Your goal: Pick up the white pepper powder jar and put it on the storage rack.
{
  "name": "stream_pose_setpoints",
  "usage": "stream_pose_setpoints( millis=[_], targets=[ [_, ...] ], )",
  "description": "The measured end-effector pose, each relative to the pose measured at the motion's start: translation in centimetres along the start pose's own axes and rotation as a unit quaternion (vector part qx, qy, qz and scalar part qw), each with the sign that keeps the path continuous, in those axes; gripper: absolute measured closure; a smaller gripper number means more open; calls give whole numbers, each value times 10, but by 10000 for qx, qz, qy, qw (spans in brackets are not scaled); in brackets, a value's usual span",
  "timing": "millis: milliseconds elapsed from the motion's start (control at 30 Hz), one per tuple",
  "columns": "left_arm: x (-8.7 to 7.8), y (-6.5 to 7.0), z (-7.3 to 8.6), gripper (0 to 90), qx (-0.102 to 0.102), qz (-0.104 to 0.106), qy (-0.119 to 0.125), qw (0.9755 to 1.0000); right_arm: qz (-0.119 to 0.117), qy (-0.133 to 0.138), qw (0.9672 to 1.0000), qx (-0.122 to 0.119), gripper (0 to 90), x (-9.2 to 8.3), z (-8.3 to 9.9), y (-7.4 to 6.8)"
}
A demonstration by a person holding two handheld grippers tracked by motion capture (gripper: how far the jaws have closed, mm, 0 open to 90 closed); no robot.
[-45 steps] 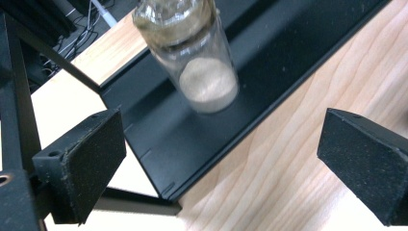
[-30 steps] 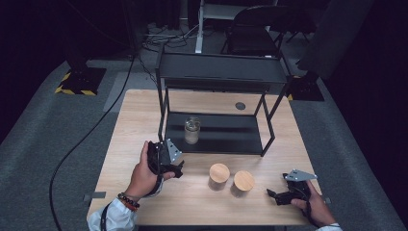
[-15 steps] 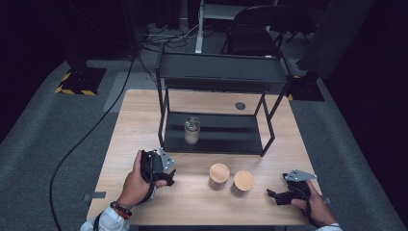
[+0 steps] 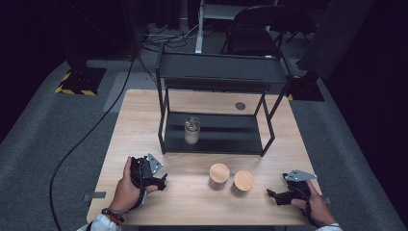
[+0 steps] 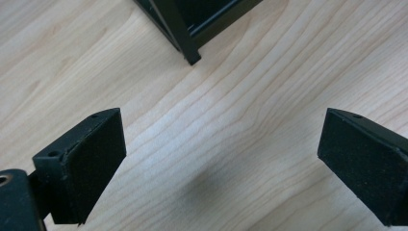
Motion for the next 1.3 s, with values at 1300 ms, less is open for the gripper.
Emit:
stream_pose_setpoints(
  millis=[1300],
  targets=[
    [0,-29,48,0,-1322,672,20,9889,-4,1,10000,-1,0,0,0,0]
  ],
)
Point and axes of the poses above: each handheld gripper's, and its own axes: x roughly forward along the jaws, z roughly out of its underside, y roughly to its right, the point moved 1 cm from there along x, roughly forward along the jaws, and after that the axes turned 1 degree about -y, right-handed, at the moved point
